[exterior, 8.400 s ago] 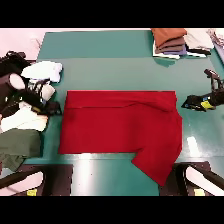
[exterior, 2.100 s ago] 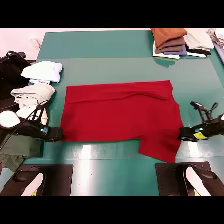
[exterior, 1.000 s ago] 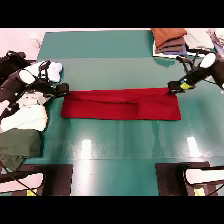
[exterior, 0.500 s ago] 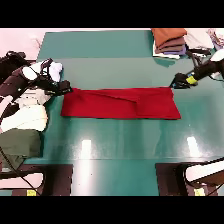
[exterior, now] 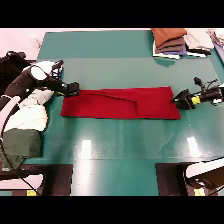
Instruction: Fold the shirts.
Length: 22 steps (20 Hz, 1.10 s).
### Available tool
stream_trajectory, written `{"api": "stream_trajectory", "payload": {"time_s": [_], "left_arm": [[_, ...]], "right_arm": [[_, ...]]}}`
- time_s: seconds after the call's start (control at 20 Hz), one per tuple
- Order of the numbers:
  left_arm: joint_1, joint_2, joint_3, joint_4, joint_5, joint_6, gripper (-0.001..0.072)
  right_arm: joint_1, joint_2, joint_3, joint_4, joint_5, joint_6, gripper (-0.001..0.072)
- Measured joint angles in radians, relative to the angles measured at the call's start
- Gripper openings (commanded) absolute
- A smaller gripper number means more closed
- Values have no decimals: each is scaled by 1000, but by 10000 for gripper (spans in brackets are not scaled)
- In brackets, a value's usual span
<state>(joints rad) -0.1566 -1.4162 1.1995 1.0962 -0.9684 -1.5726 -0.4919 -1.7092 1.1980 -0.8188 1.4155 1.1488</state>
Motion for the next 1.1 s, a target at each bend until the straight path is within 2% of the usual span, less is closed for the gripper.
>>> {"api": "stream_trajectory", "payload": {"time_s": [0.05,0.1,0.2,0.25,0.5,0.85,1.1], "left_arm": [[-27,0,0,-3,14,-6,25],[-57,-1,1,-6,31,-12,25],[-113,-16,10,-8,66,-24,24],[-138,-31,21,-10,84,-31,25],[-253,-196,183,-33,126,-46,24],[-352,-494,504,-91,123,-50,24],[-378,-613,622,-151,122,-51,25]], "right_arm": [[13,-9,-12,26,-10,-22,524],[31,-16,-21,42,-29,-43,407],[70,-28,-25,57,-62,-78,86],[87,-29,-18,50,-68,-88,20],[126,53,76,69,-51,-96,13],[248,220,278,84,-3,31,13],[419,248,414,85,-1,115,13]]}}
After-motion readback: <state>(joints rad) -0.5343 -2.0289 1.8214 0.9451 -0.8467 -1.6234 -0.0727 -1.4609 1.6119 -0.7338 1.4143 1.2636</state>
